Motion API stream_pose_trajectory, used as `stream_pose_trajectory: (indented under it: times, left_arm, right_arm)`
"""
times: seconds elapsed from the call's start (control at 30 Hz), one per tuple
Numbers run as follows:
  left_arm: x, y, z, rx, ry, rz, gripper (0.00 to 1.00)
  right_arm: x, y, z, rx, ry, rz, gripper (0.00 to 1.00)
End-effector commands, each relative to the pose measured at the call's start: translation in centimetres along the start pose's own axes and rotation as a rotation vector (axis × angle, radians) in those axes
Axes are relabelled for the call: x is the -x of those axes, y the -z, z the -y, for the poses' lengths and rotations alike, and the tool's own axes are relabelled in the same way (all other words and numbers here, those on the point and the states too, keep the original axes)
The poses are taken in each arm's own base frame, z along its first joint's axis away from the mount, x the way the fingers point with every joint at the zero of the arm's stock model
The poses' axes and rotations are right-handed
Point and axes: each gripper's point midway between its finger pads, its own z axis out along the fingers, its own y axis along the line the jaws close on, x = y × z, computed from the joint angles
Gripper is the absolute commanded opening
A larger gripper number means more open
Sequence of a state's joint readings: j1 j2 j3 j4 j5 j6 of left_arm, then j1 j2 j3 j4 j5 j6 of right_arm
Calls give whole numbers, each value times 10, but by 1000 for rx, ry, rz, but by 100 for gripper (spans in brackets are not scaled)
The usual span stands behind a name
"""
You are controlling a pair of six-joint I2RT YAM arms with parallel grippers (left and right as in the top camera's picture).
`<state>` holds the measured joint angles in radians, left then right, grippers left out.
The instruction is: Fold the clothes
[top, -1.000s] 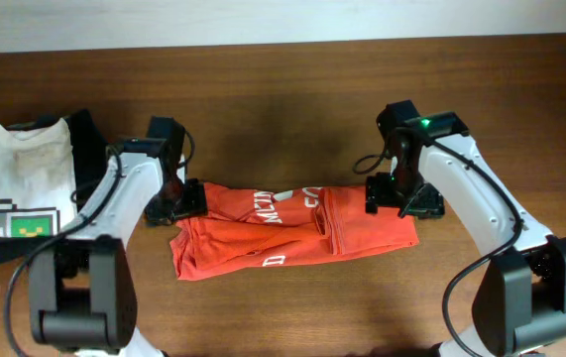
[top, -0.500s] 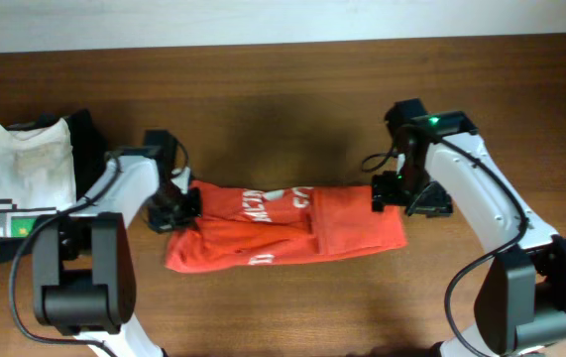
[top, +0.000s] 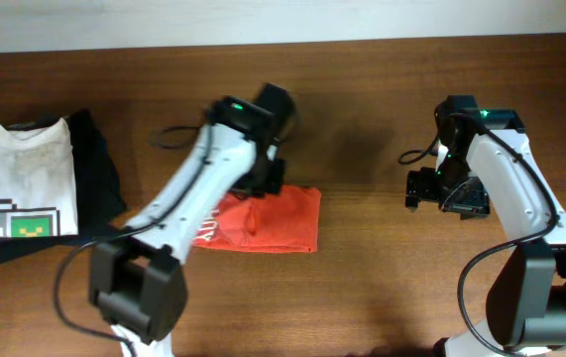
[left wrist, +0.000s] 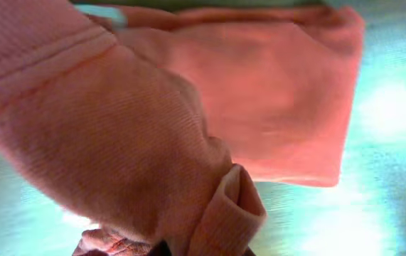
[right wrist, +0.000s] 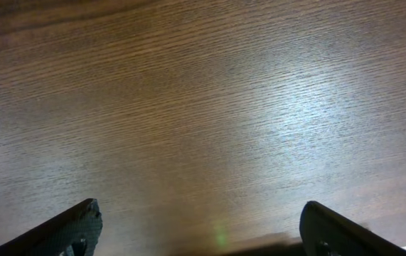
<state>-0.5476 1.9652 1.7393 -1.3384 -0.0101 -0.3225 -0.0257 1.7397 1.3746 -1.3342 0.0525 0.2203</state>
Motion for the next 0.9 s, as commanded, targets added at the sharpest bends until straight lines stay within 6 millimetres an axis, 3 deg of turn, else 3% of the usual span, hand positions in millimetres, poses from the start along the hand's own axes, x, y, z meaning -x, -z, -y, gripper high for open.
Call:
stream_pose_trajectory:
  times: [0.0, 0.17, 0.2, 0.23, 0.27, 0.33, 0.37, 0.4, 0.43, 0.5, 0.57, 0.67, 0.73, 0.87]
  left_arm:
    - [5, -14, 28, -36, -15, -1, 1]
    - [1, -13, 45, -131, -17, -28, 5]
    - [-8, -10, 63, -232, -24, -73, 34]
    - [-10, -5, 80, -332, -42, -90, 44]
    - [-7, 12, 116, -561, -181, -63, 45]
    - [0, 40, 140, -808, -323, 2, 46]
    - [8, 44, 130, -815, -329, 31, 46]
    - [20, 43, 107, -789, -298, 60, 46]
    - [37, 38, 65, -704, -213, 94, 46]
    - [59, 22, -22, -520, -44, 137, 46]
    - [68, 12, -95, -378, 106, 166, 47]
    - [63, 0, -148, -267, 203, 156, 47]
    - [52, -10, -172, -209, 280, 123, 48]
    - [40, -20, -192, -204, 387, 89, 48]
  right_arm:
    - [1, 8, 2, -3, 26, 27, 93]
    - [0, 8, 2, 0, 27, 22, 93]
    - [-1, 8, 2, 0, 28, 21, 93]
    - [0, 8, 1, 0, 27, 22, 93]
    - [0, 8, 1, 2, 27, 24, 94]
    - [2, 8, -2, 20, 28, 27, 97]
    - [2, 8, -3, 27, 27, 29, 97]
    - [1, 8, -6, 42, 29, 25, 100]
    - [-1, 9, -18, 113, 88, 17, 99]
    - [-10, 22, -69, 397, 252, 7, 100]
    - [-23, 40, -121, 610, 412, 24, 98]
    - [-42, 40, -182, 611, 617, 66, 95]
    - [-53, 23, -226, 497, 722, 116, 94]
    - [-61, -1, -286, 405, 777, 227, 90]
